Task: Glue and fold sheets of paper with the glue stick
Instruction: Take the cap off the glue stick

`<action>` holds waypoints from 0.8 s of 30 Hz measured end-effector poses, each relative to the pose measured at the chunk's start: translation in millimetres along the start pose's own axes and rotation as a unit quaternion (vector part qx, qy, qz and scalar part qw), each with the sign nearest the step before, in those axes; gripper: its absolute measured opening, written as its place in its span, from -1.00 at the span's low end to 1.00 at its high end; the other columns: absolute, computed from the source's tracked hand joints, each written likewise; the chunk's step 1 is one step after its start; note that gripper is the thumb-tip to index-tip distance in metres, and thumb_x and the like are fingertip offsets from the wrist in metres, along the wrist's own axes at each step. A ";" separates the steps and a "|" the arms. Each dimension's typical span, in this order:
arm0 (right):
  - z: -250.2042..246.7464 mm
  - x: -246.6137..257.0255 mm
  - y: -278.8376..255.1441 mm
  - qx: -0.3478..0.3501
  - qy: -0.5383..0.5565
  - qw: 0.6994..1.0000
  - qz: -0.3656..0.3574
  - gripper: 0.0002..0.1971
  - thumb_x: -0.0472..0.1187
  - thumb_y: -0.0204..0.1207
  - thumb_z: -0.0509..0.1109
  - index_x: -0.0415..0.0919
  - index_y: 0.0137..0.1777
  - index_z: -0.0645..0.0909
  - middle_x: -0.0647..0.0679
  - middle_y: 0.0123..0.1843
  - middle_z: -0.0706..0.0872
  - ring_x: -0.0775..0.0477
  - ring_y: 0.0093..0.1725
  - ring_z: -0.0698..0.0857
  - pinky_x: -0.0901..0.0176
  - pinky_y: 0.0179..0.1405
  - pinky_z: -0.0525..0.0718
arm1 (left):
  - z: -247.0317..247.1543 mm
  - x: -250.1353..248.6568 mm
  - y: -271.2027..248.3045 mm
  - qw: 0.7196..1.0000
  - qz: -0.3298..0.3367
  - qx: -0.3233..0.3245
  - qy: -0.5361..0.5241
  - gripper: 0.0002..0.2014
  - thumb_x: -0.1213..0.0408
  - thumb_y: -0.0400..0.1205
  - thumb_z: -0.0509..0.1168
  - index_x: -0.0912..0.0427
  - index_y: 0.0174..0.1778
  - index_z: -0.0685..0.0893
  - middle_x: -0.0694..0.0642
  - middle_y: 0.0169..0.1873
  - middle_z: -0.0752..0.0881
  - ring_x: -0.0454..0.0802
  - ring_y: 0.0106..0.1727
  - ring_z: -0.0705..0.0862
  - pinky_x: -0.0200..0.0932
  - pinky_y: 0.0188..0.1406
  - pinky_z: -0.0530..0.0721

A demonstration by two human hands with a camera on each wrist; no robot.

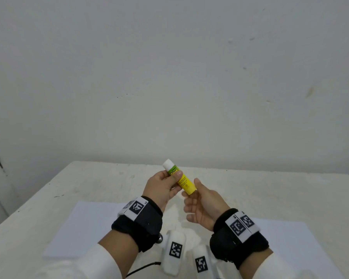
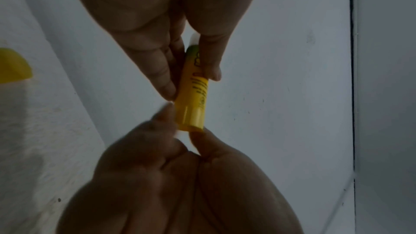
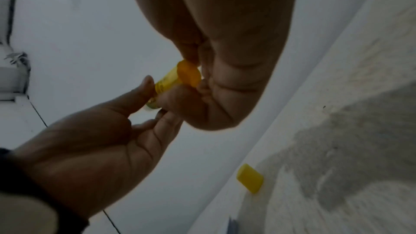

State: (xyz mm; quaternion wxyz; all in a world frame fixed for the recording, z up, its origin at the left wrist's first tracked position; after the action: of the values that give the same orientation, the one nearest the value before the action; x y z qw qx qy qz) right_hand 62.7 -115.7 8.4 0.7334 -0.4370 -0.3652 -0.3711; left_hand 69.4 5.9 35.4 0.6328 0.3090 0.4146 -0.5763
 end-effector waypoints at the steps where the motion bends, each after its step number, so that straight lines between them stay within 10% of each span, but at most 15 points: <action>1: 0.5 4.0 0.2 0.000 0.013 0.999 -0.033 -0.62 0.03 0.68 0.20 -0.28 -0.13 0.62 -0.12 -0.36 0.58 -0.02 -0.43 0.57 0.18 -0.48 0.52 | -0.4 -1.1 0.7 1.000 0.002 -0.004 0.001 -0.92 0.41 0.61 0.35 0.35 -0.04 0.63 0.18 -0.18 0.75 -0.02 -0.16 0.78 -0.21 -0.07 0.78; 4: 2.6 8.8 -0.4 0.007 0.031 0.996 -0.080 -0.92 -0.28 0.63 0.29 -0.30 0.00 0.56 -0.10 -0.31 0.58 0.05 -0.39 0.57 0.22 -0.47 0.52 | -0.4 -3.8 1.5 1.000 0.006 -0.006 -0.004 -0.92 0.41 0.62 0.35 0.36 -0.04 0.63 0.20 -0.16 0.74 0.02 -0.12 0.76 -0.19 -0.03 0.77; 11: 4.5 -5.3 -1.7 0.005 0.032 0.999 0.011 -0.45 0.22 0.65 0.10 -0.26 -0.28 0.54 -0.07 -0.52 0.46 0.00 -0.57 0.45 0.27 -0.56 0.36 | 3.0 -4.9 -2.1 1.000 0.012 0.018 0.010 -0.89 0.42 0.62 0.34 0.37 0.01 0.62 0.22 -0.11 0.72 0.00 -0.12 0.77 -0.24 -0.10 0.77; 16: 4.7 3.4 -4.6 0.005 0.082 0.994 -0.069 -0.76 -0.09 0.48 0.37 -0.29 -0.03 0.58 -0.10 -0.37 0.60 0.03 -0.44 0.57 0.21 -0.52 0.50 | -0.9 -6.5 -2.1 1.000 0.020 0.002 0.002 -0.88 0.41 0.62 0.34 0.38 0.02 0.62 0.22 -0.12 0.73 0.00 -0.11 0.77 -0.19 0.00 0.77; 24: 0.4 -3.8 -7.7 -0.007 0.019 1.000 -0.001 -0.46 0.25 0.62 0.13 -0.28 -0.17 0.56 -0.07 -0.50 0.48 0.02 -0.57 0.44 0.30 -0.61 0.33 | 5.8 -6.1 -4.7 0.999 0.023 0.017 0.026 -0.89 0.42 0.62 0.34 0.35 0.02 0.63 0.19 -0.12 0.73 -0.02 -0.12 0.76 -0.24 -0.09 0.77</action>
State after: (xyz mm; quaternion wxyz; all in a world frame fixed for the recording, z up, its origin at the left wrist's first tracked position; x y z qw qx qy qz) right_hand 54.3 -117.1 8.1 0.7368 -0.4345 -0.3488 -0.3831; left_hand 65.8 3.1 43.9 0.6301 0.3437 0.4137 -0.5601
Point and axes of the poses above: each hand's wrist, its own y-axis towards the middle knuckle, its own z-axis out of the palm, x = y × z, the point moved 7 cm from there along y, towards the middle knuckle
